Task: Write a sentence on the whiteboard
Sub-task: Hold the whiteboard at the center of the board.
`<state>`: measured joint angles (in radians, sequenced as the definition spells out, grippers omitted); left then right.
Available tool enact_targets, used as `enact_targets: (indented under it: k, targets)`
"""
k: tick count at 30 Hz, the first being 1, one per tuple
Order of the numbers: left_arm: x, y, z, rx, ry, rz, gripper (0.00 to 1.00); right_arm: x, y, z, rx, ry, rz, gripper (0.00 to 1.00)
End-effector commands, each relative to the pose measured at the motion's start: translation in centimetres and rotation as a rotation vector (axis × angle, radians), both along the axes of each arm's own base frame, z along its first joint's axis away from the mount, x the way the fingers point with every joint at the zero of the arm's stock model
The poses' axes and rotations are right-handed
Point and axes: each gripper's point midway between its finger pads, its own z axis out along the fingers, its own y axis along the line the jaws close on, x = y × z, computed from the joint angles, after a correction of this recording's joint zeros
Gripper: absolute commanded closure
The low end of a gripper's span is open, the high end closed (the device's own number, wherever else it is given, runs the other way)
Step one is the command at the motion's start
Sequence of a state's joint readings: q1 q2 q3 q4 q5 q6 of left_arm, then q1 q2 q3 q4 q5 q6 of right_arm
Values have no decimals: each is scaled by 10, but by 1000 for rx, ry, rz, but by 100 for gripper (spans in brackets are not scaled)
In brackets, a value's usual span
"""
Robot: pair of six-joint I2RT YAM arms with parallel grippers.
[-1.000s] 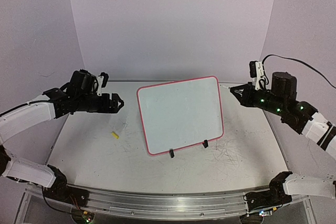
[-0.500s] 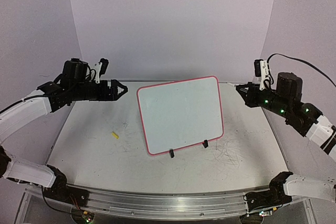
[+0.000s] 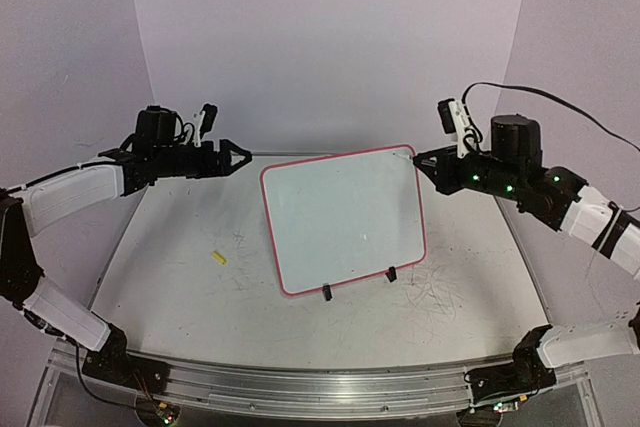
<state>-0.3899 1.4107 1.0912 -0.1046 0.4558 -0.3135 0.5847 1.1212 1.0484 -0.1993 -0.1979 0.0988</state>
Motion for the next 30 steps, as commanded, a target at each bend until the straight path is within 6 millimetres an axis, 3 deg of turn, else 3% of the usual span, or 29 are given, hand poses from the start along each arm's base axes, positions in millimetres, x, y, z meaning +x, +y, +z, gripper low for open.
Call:
enact_targets:
  k: [1, 6, 12, 22, 30]
  targets:
    - [0, -20, 31, -137, -108, -118, 6, 0, 43, 21, -9, -58, 76, 100]
    - [-5, -15, 19, -118, -108, -128, 6, -10, 97, 16, -23, -37, 199, 100]
    - [-11, -8, 13, -100, -121, -115, 7, -11, 126, 7, -5, -23, 203, 100]
    - [-4, -20, -9, -153, 13, -142, 11, -18, 139, -9, -2, -28, 190, 100]
    - [-8, -25, -12, -188, 49, -173, 20, -4, 132, 1, -68, -131, 130, 100]
